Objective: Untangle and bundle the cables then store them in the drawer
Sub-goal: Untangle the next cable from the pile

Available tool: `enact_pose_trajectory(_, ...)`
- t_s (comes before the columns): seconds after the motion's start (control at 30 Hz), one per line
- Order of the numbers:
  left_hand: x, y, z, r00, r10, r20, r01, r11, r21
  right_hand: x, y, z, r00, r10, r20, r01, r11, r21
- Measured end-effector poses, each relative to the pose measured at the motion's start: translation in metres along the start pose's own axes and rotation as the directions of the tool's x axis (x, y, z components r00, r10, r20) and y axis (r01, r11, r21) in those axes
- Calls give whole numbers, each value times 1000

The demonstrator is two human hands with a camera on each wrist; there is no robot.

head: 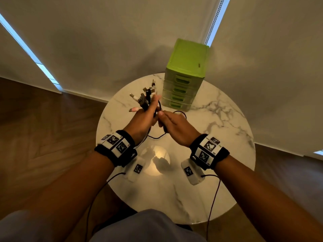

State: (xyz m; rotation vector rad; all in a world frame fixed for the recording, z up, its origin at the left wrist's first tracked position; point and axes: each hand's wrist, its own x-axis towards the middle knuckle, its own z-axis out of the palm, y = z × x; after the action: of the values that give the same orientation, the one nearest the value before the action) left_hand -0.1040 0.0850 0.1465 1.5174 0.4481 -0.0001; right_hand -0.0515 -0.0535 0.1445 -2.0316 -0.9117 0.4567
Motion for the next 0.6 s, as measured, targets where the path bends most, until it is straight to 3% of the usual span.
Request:
enact_pose_trajectory(0.07, 4, 6, -4, 996, 83, -35, -85, 995, -53, -6, 1, 8, 998, 22, 54, -24, 999, 36)
enact_pose_trajectory(0.17, 16, 15, -8, 963, 200, -181, -229, 961, -156, -22, 8, 17, 988, 97, 123, -110, 989, 97)
enact_pose_trajectory(0.27, 28, 34, -31, 932, 165, -323, -294, 864, -408, -45, 34, 23, 961, 137, 242, -149, 988, 31)
enact_pose_trajectory(0.33, 35, 44, -55, 916, 177, -359, -339, 820, -462, -61, 59, 24, 925, 198, 326, -180, 980, -82)
enact_pose_trajectory(0.4, 35, 50, -72, 913, 246, -325, -364, 851, -379, -71, 79, 20, 899, 281, 336, -244, 958, -151)
enact_pose_trajectory(0.47, 24, 50, -73, 925, 317, -208, -356, 916, -186, -68, 88, 13, 896, 349, 275, -307, 934, -183)
enact_pose_trajectory(0.53, 10, 41, -63, 956, 286, -63, -285, 958, 33, -54, 85, 4, 901, 391, 187, -339, 904, -259)
enact_pose_trajectory(0.6, -1, 25, -51, 968, 228, 104, -246, 946, 213, -34, 71, -5, 926, 367, 92, -325, 895, -305)
